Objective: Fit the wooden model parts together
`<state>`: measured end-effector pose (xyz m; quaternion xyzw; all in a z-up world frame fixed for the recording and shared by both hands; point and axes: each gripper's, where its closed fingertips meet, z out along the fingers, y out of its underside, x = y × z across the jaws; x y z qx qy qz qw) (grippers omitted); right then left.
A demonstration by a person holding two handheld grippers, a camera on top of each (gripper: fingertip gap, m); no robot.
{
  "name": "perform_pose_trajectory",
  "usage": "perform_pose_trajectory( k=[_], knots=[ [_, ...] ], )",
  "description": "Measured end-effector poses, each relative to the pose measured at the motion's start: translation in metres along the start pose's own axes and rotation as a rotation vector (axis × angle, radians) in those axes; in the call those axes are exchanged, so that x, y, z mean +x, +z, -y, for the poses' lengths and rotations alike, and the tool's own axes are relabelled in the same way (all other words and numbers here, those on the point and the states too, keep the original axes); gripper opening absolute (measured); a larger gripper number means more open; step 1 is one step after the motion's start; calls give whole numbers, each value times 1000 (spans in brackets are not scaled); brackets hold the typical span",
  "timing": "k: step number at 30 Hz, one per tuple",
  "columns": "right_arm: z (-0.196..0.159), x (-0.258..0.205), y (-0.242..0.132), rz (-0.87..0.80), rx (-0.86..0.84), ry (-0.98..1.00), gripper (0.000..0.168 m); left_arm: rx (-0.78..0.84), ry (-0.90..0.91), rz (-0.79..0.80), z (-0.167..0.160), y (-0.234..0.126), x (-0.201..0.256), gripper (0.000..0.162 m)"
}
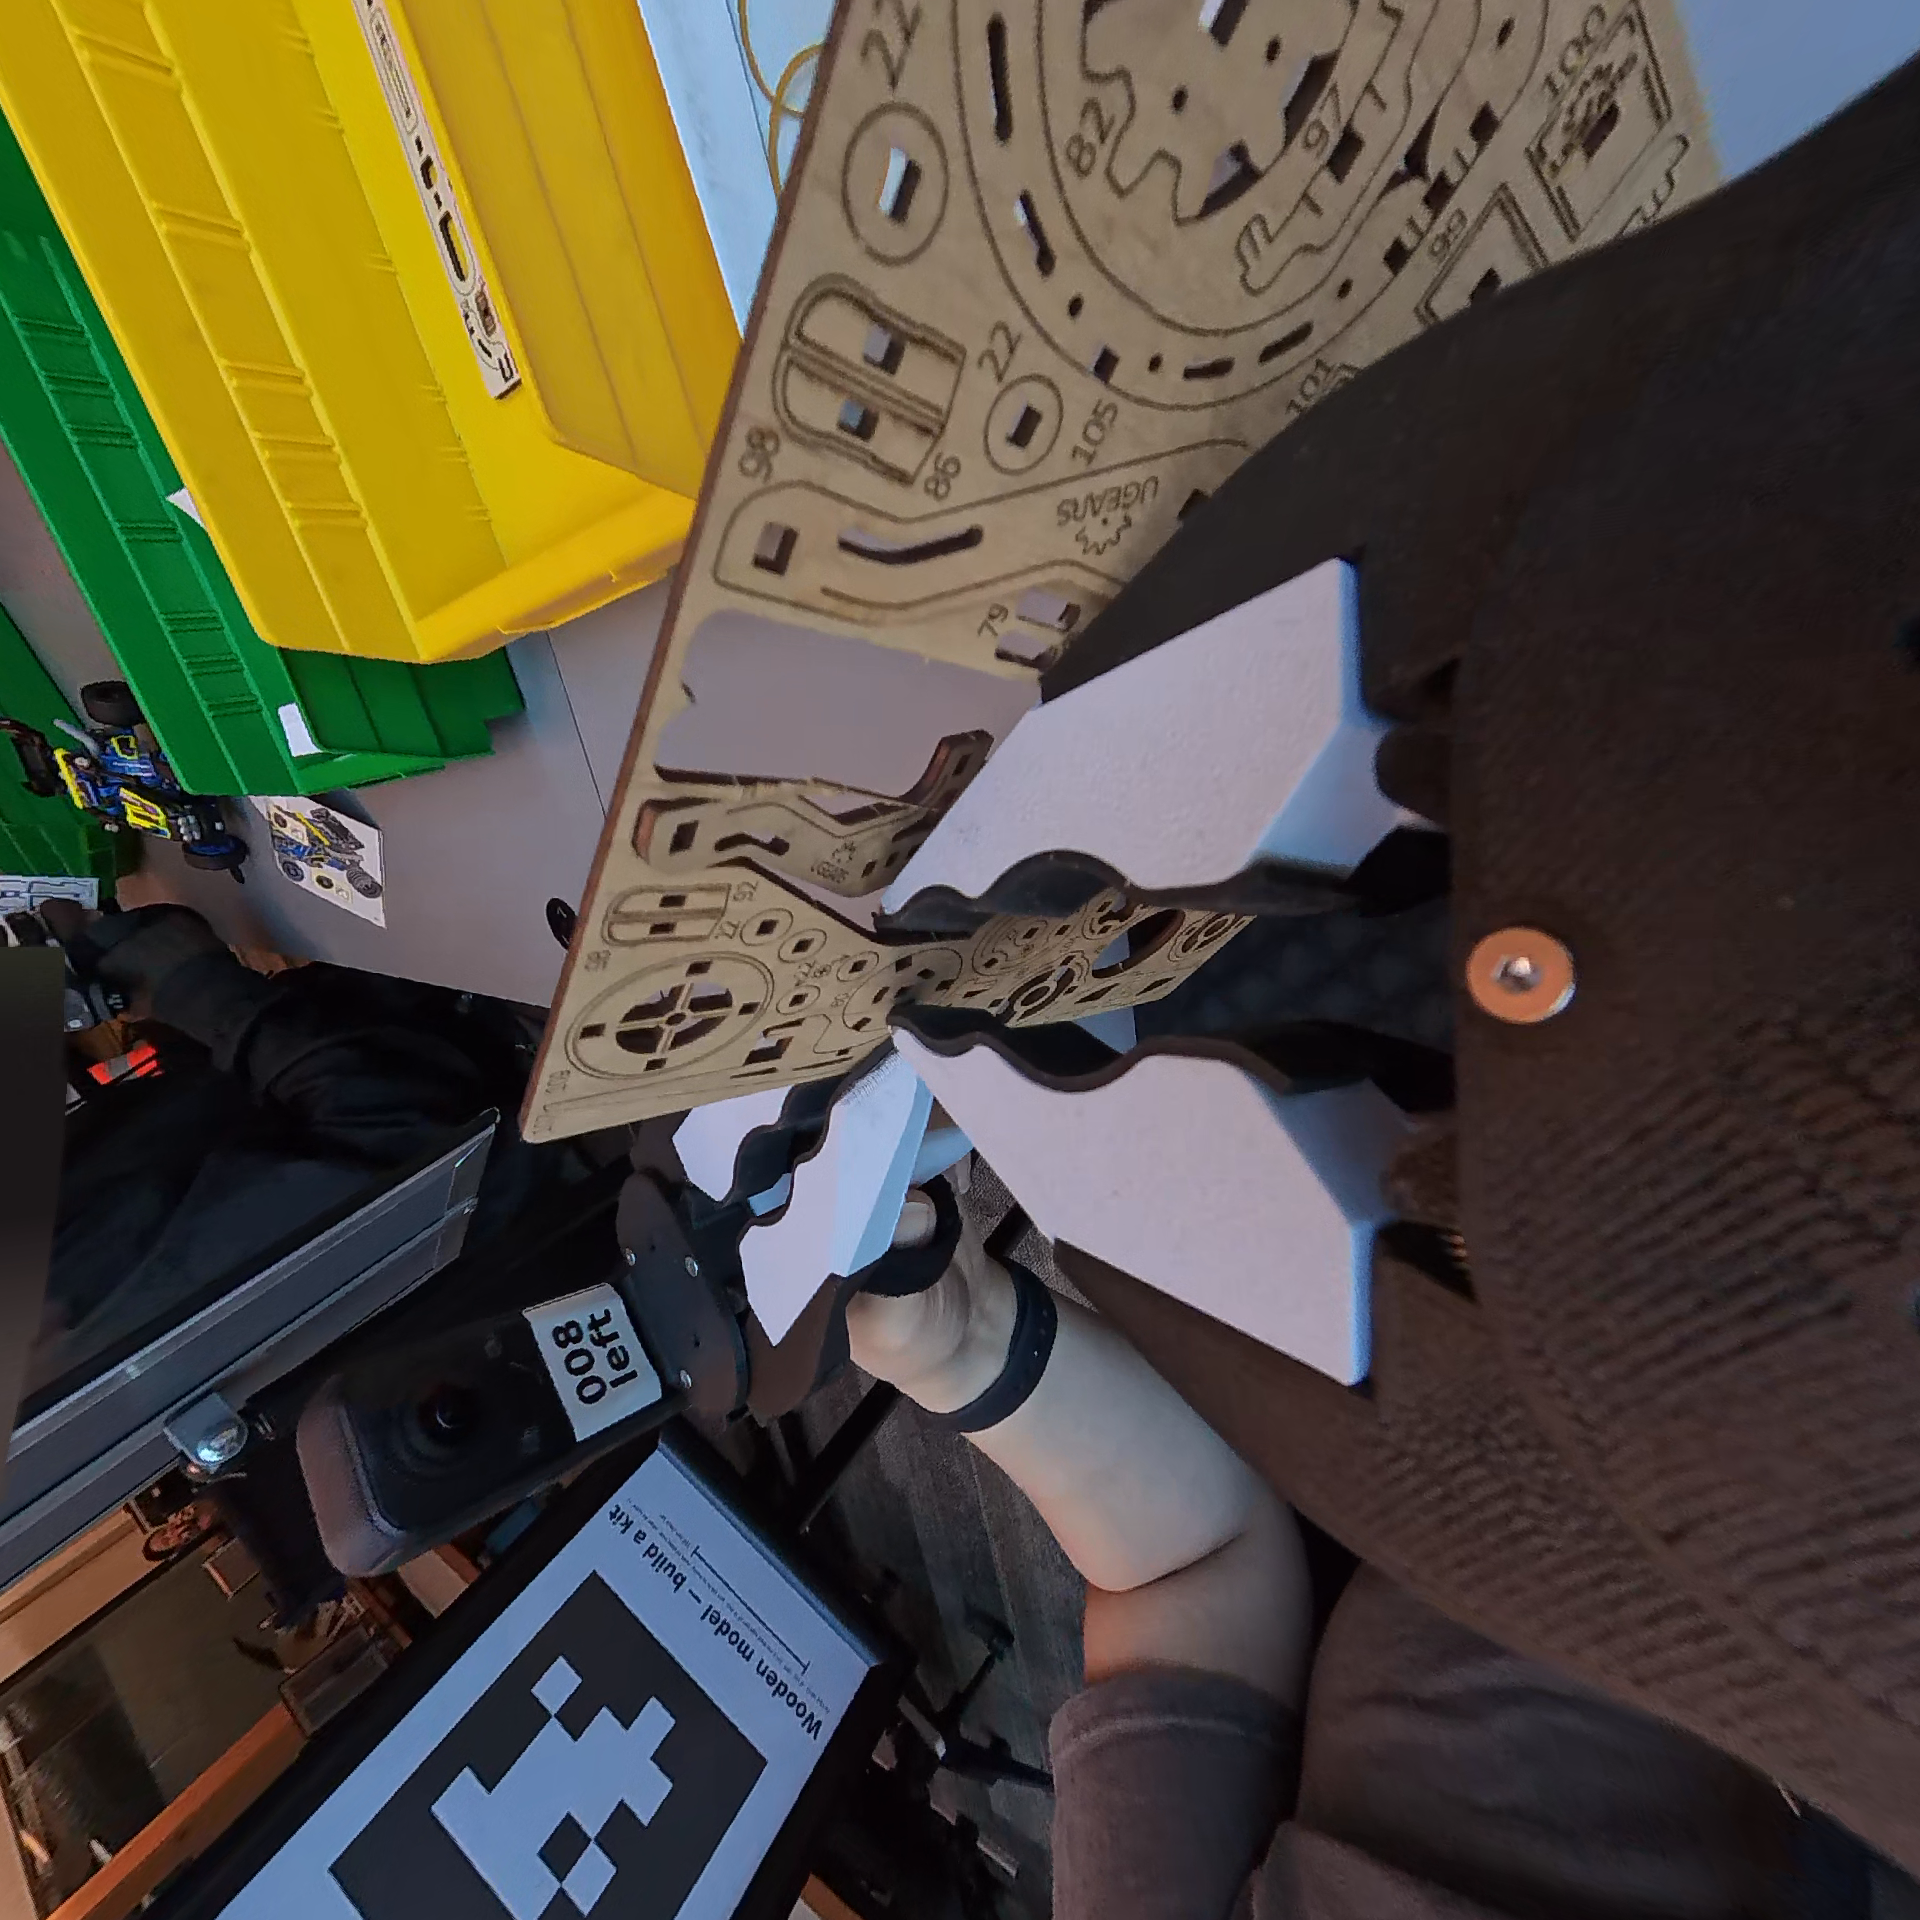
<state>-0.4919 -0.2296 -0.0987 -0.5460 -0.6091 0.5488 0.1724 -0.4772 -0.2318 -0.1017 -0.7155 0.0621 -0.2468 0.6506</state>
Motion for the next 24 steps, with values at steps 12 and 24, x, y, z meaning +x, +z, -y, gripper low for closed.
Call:
perform_pose_trajectory(
  k=[12, 24],
  knots=[
    [-1, 1, 1, -15, -4, 3, 18, -6, 23, 12, -2, 2, 0, 0],
    [-2, -2, 1, -7, -13, -12, 15, 6, 39, 2, -2, 1, 2, 0]
  ],
)
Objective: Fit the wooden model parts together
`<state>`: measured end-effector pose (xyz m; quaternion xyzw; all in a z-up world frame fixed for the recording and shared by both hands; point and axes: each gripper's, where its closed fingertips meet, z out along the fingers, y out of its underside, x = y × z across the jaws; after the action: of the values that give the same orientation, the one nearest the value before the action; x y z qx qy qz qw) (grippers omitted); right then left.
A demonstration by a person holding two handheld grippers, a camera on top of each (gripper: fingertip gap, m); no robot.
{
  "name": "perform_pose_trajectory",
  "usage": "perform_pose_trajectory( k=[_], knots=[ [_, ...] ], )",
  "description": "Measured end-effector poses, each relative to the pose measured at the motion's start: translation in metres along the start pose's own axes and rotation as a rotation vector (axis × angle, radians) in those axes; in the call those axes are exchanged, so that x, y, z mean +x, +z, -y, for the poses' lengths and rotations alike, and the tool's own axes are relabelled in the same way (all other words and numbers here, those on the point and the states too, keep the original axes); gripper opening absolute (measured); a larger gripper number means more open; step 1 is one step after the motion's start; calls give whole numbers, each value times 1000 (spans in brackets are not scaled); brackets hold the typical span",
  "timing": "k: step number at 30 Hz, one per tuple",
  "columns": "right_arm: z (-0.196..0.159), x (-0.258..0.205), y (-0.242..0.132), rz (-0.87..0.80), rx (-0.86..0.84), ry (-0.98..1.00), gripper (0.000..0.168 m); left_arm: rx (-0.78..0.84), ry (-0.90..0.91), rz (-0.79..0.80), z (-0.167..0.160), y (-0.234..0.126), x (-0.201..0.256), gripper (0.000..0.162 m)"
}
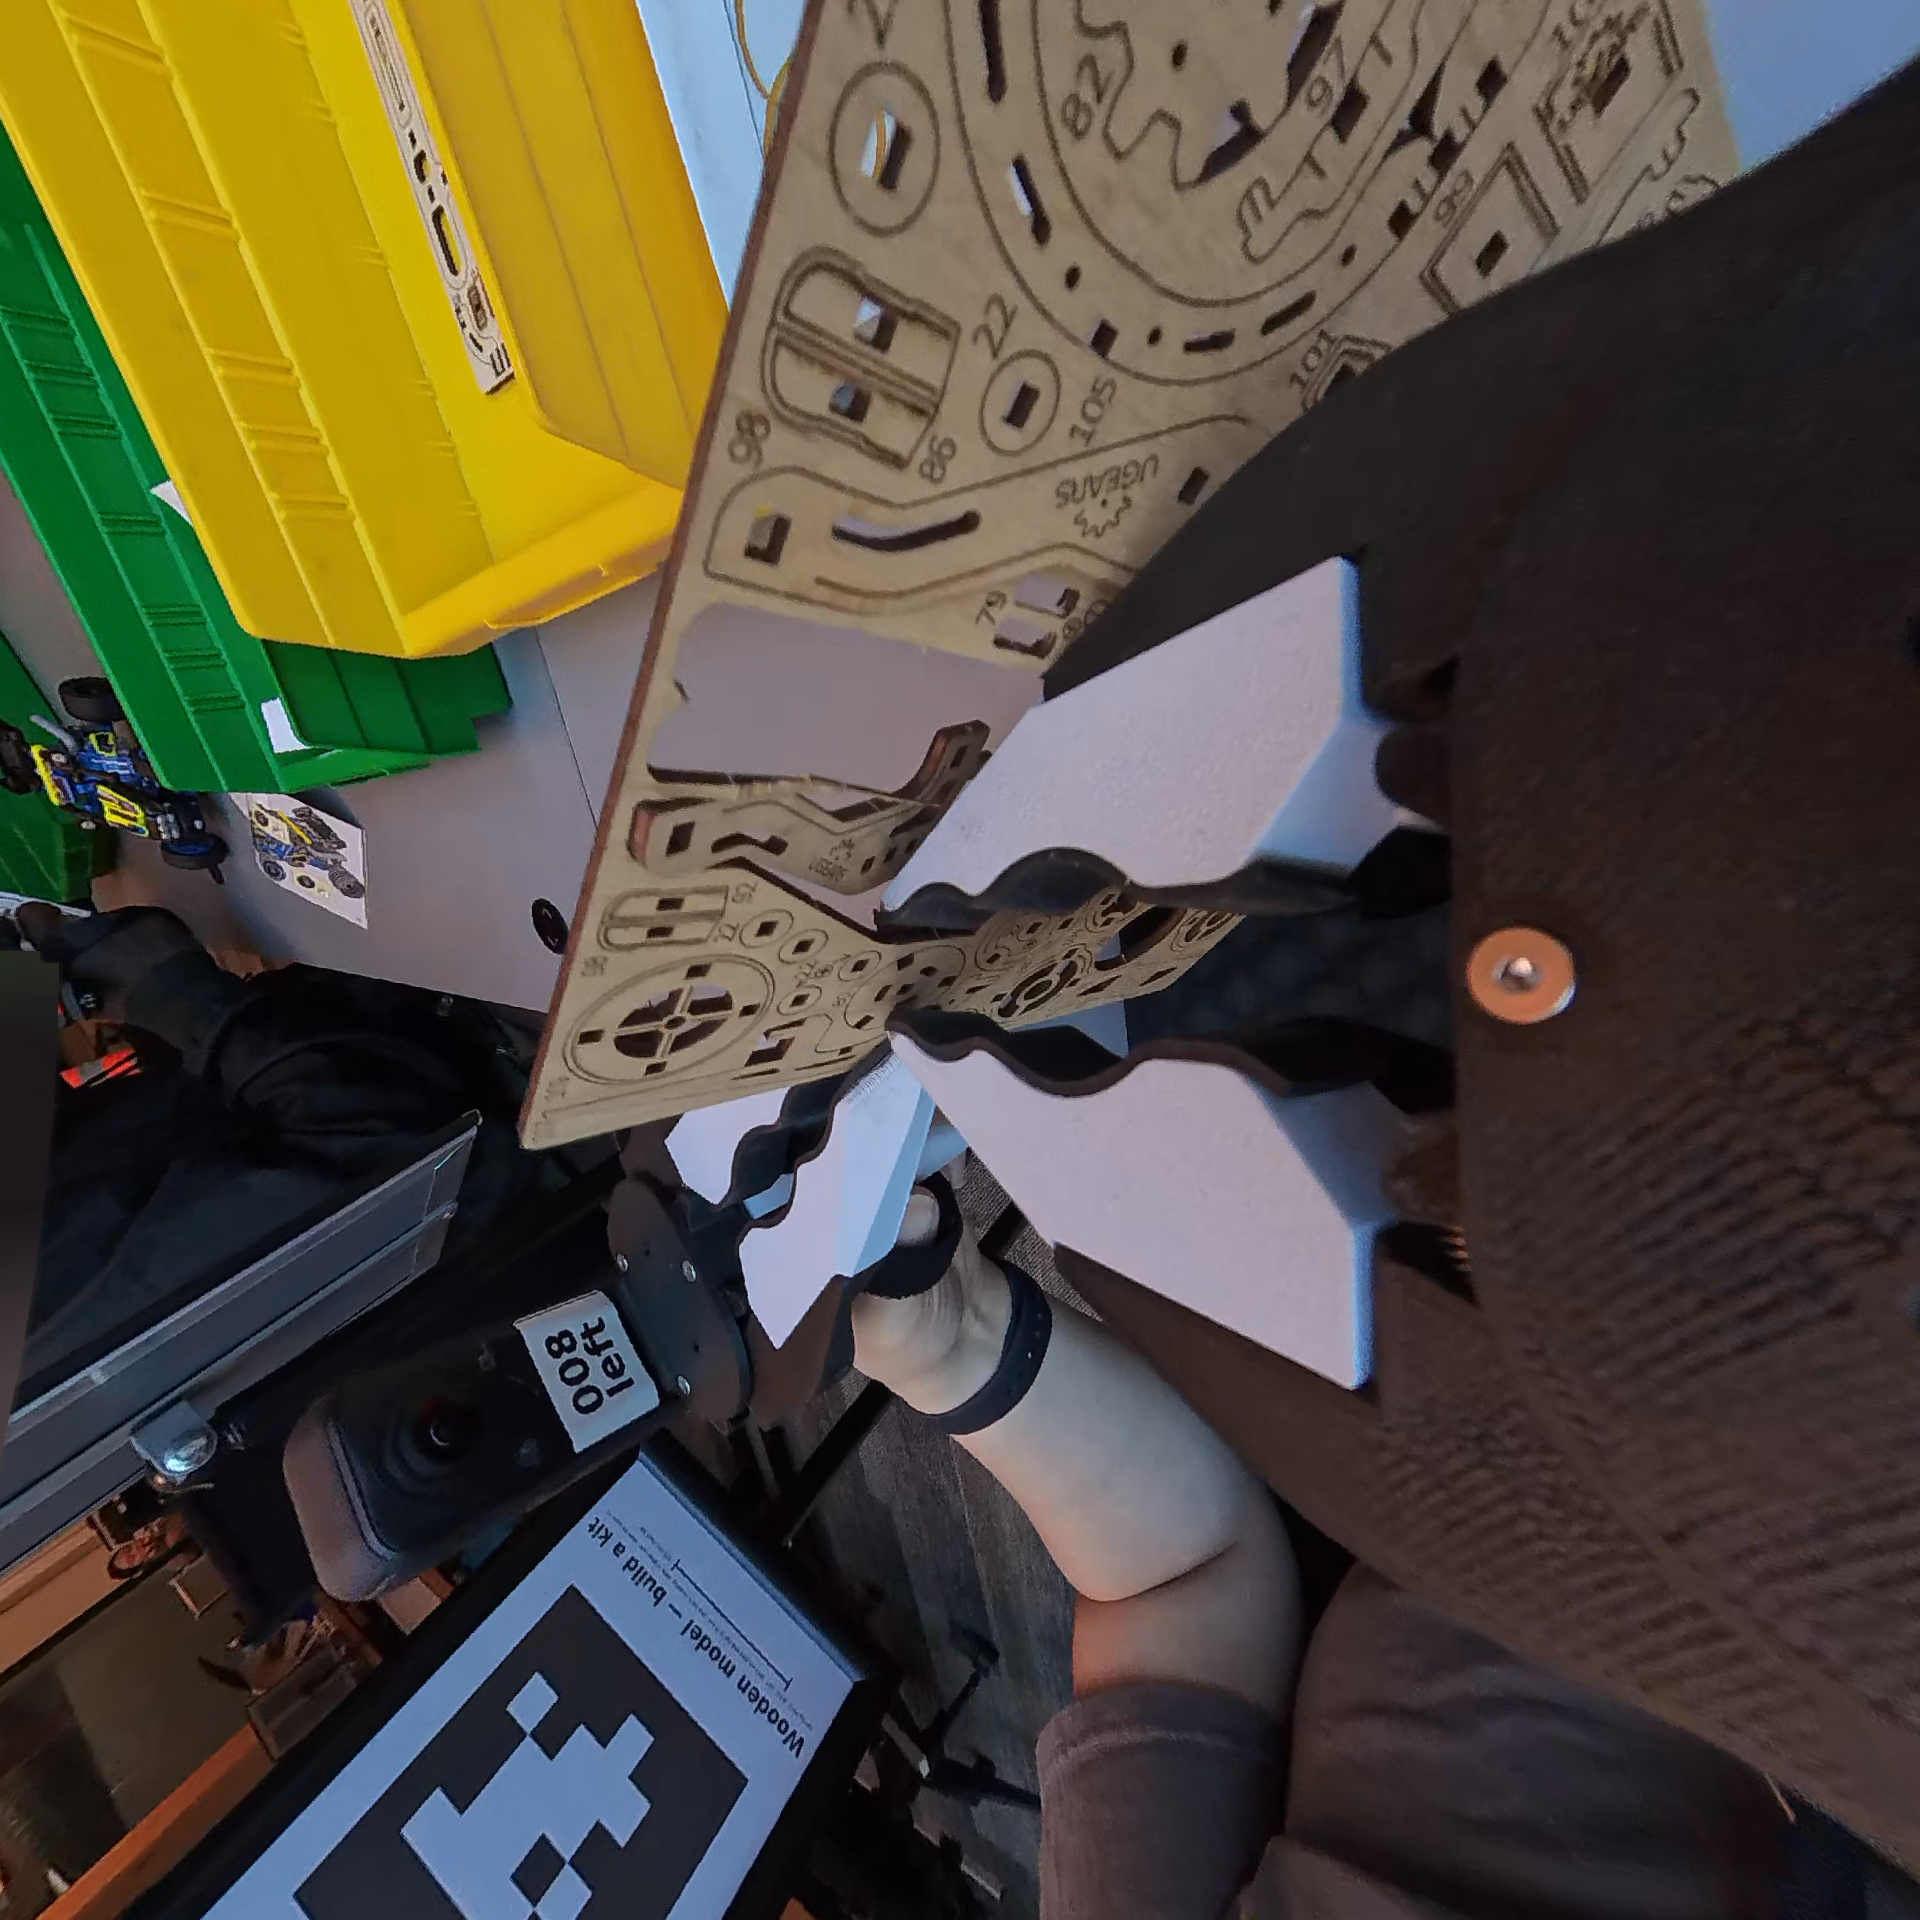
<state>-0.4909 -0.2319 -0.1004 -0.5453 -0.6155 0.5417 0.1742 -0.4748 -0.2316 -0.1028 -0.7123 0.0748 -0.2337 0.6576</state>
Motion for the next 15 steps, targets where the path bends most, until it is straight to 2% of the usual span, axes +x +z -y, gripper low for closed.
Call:
perform_pose_trajectory(
  k=[15],
  knots=[
    [-2, 3, 3, -83, 9, -89, 14, 0, -17, 51, -3, -1, -3, 1]
  ],
)
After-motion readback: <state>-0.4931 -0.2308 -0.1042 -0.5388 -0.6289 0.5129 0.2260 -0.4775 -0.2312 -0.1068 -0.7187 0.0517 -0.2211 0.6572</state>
